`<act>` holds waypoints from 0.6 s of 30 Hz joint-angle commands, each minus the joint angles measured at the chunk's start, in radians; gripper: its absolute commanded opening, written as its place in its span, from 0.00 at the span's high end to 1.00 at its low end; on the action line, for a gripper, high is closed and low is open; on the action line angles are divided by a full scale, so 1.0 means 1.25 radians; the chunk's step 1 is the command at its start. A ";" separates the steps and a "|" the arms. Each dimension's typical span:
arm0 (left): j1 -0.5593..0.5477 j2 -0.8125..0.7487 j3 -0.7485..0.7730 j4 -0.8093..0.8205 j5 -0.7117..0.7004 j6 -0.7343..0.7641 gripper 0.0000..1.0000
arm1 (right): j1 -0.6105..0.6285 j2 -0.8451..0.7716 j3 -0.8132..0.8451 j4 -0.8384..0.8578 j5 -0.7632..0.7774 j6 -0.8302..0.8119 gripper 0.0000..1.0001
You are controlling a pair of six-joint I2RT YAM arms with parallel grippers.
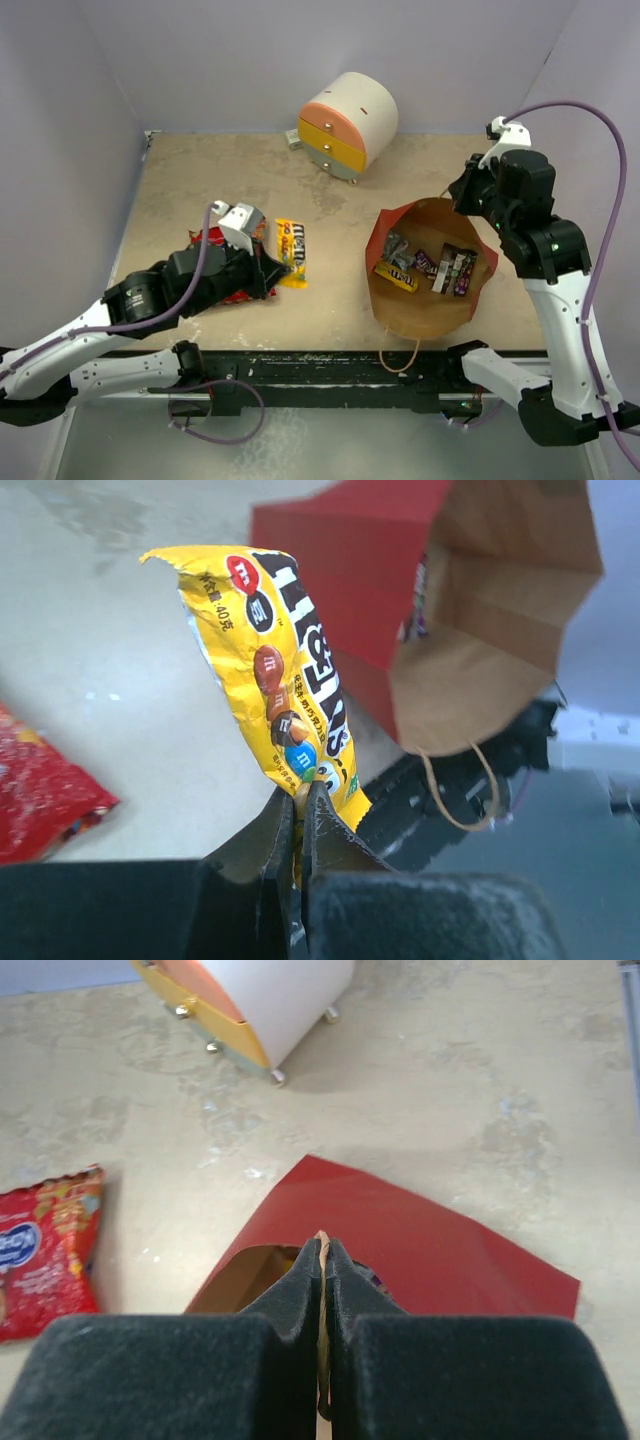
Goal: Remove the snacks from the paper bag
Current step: Place the snack at the center of the board.
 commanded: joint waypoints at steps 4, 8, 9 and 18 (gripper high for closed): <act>0.148 0.118 0.126 -0.166 -0.070 -0.010 1.00 | 0.000 0.016 0.031 0.057 0.030 -0.052 1.00; 0.255 0.160 0.130 -0.155 0.008 0.001 1.00 | 0.000 0.021 0.027 0.058 0.038 -0.037 1.00; 0.283 0.166 0.125 -0.144 0.037 0.001 1.00 | 0.000 0.023 0.027 0.056 0.045 -0.035 1.00; 0.499 0.255 0.117 -0.070 0.254 0.010 1.00 | -0.002 0.071 0.089 0.050 0.123 -0.045 1.00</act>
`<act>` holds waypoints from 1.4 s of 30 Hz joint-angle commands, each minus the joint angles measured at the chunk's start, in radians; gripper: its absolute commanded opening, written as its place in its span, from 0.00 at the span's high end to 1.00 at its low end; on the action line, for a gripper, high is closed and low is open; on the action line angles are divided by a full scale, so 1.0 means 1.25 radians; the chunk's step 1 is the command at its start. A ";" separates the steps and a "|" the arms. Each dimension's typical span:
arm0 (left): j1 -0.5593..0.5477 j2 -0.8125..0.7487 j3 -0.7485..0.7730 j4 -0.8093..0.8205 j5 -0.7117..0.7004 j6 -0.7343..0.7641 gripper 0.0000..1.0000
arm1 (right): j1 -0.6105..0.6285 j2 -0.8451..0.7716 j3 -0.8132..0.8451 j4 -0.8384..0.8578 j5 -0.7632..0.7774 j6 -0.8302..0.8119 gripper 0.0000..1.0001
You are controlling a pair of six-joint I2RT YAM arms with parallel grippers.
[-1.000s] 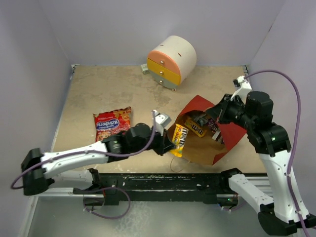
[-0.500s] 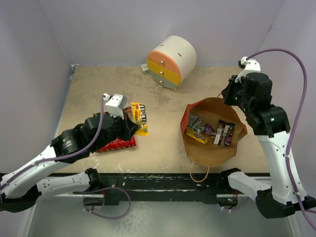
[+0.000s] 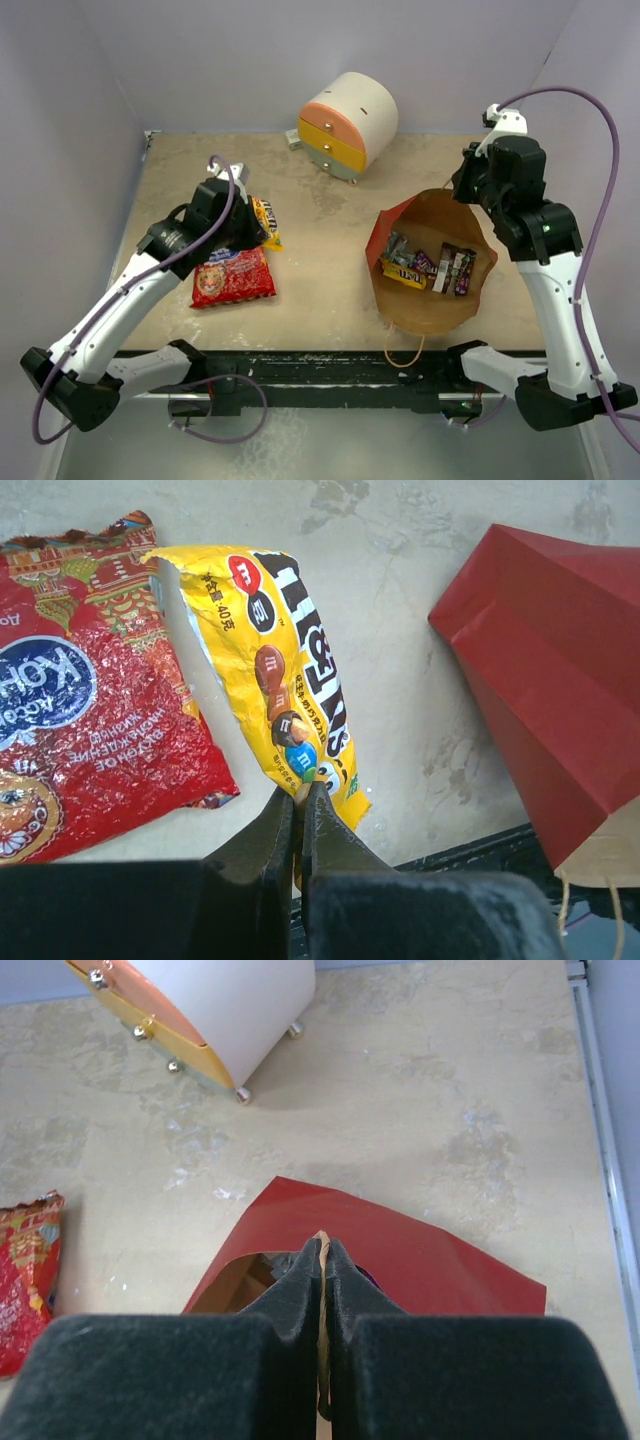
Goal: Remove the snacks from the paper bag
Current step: Place the snack at the center of the board.
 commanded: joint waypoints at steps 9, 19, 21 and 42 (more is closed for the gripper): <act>0.268 0.237 0.080 0.076 0.266 0.130 1.00 | -0.002 -0.015 0.017 0.086 -0.029 -0.035 1.00; 0.394 0.523 0.238 0.197 0.410 0.298 1.00 | -0.002 0.006 0.043 0.084 -0.075 -0.050 1.00; 0.398 0.592 0.298 0.185 0.402 0.354 1.00 | -0.002 0.010 0.052 0.079 -0.094 -0.046 1.00; 0.470 0.863 0.521 0.083 0.312 0.429 0.54 | -0.002 0.003 0.035 0.065 -0.081 -0.056 1.00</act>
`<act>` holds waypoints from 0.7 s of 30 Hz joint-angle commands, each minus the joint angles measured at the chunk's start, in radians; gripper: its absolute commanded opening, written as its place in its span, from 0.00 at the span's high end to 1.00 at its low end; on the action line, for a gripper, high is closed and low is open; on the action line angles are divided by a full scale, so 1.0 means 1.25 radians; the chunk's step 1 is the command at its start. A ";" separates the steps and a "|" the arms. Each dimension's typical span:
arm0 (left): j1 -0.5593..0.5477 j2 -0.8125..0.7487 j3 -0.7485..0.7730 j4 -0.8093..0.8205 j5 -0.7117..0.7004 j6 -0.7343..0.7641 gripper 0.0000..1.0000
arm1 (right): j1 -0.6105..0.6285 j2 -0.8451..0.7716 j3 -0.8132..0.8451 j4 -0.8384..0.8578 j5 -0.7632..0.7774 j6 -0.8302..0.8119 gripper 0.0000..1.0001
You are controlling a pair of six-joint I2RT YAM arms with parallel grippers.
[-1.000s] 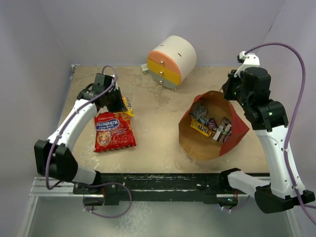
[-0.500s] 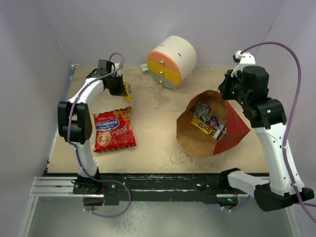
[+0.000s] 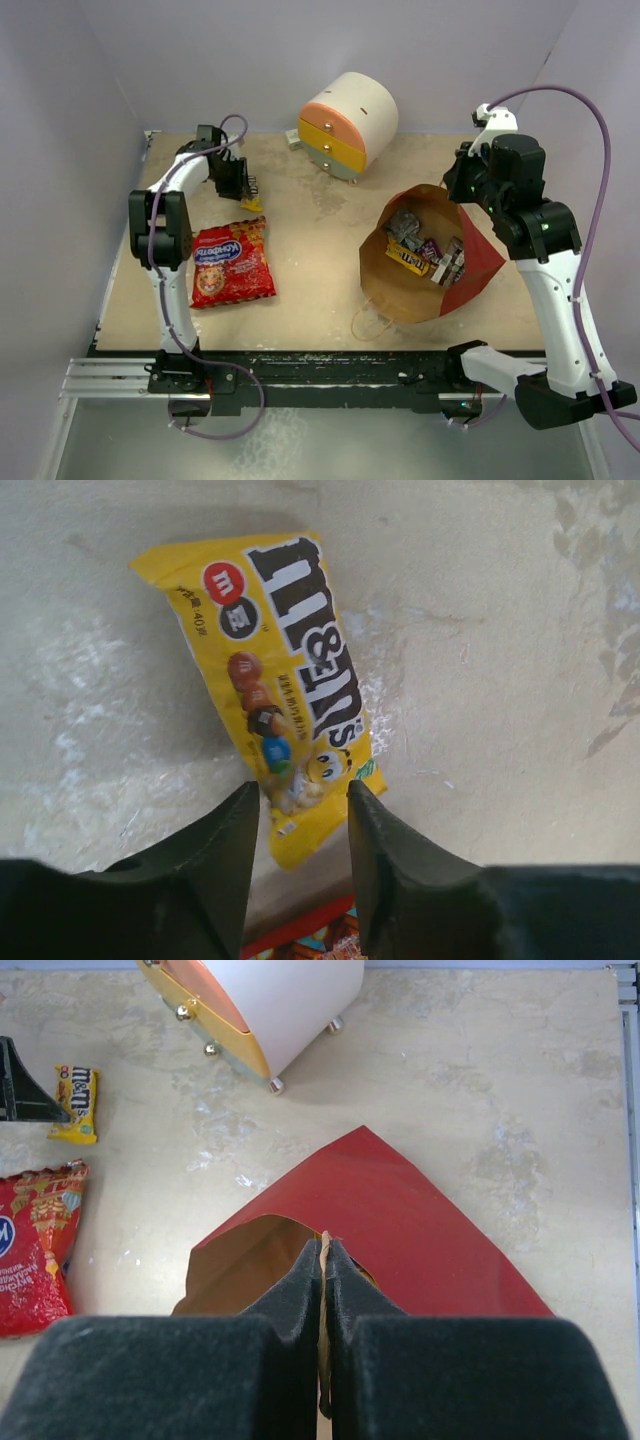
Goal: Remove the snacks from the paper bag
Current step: Place the snack at the center of the board.
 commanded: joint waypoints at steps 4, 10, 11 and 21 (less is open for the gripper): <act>0.012 -0.155 0.020 -0.086 -0.105 -0.041 0.40 | -0.001 -0.011 0.026 0.051 -0.011 -0.002 1.00; -0.041 -0.458 -0.269 0.037 0.027 -0.179 0.34 | -0.001 -0.014 0.017 0.064 -0.033 0.016 1.00; -0.075 -0.520 -0.312 0.048 0.031 -0.195 0.34 | -0.001 -0.015 0.012 0.067 -0.039 0.020 1.00; -0.434 -0.862 -0.590 0.211 -0.084 -0.487 0.32 | -0.001 -0.005 -0.013 0.082 -0.081 0.064 1.00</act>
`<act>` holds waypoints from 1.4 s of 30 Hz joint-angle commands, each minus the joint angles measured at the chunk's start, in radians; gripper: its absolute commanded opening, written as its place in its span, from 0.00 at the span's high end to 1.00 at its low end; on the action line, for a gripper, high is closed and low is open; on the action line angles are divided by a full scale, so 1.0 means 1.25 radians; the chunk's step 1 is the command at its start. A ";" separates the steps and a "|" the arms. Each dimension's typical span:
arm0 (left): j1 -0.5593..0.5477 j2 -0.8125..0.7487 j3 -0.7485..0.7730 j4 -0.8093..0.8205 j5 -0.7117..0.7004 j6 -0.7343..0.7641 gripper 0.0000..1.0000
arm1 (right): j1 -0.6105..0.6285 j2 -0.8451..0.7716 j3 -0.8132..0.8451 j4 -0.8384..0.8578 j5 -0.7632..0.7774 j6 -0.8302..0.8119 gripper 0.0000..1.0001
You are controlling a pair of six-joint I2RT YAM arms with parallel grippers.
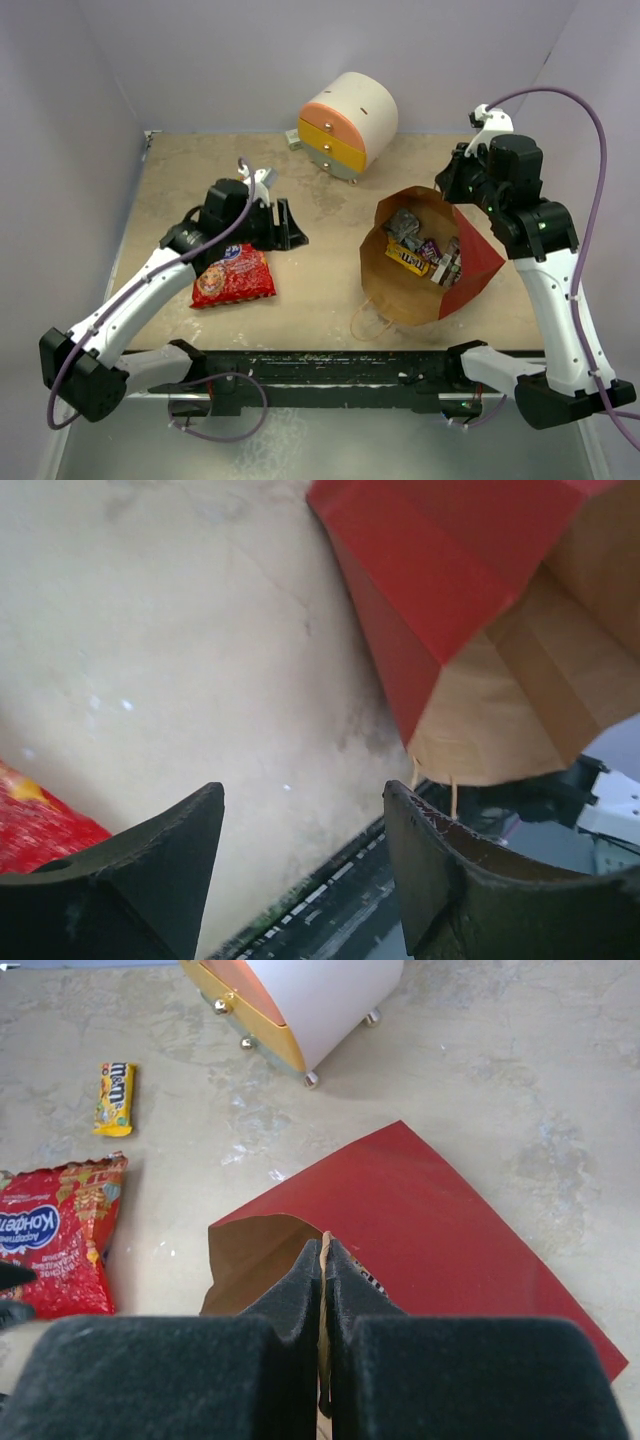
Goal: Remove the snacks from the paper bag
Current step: Place the snack at the center of the board, then take out the snack from the paper bag.
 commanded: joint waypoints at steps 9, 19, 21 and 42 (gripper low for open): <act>-0.291 -0.067 -0.036 0.236 -0.211 -0.098 0.38 | -0.001 0.002 -0.017 0.084 -0.090 0.076 1.00; -0.496 0.080 0.045 0.377 -0.328 0.088 0.42 | -0.001 0.017 0.004 0.057 -0.151 0.101 1.00; -0.501 0.117 0.052 0.398 -0.334 0.074 0.45 | -0.001 0.013 0.000 0.057 -0.157 0.112 1.00; -0.604 0.570 0.243 0.342 -0.705 -0.184 0.79 | -0.001 0.010 0.031 -0.019 -0.189 0.107 1.00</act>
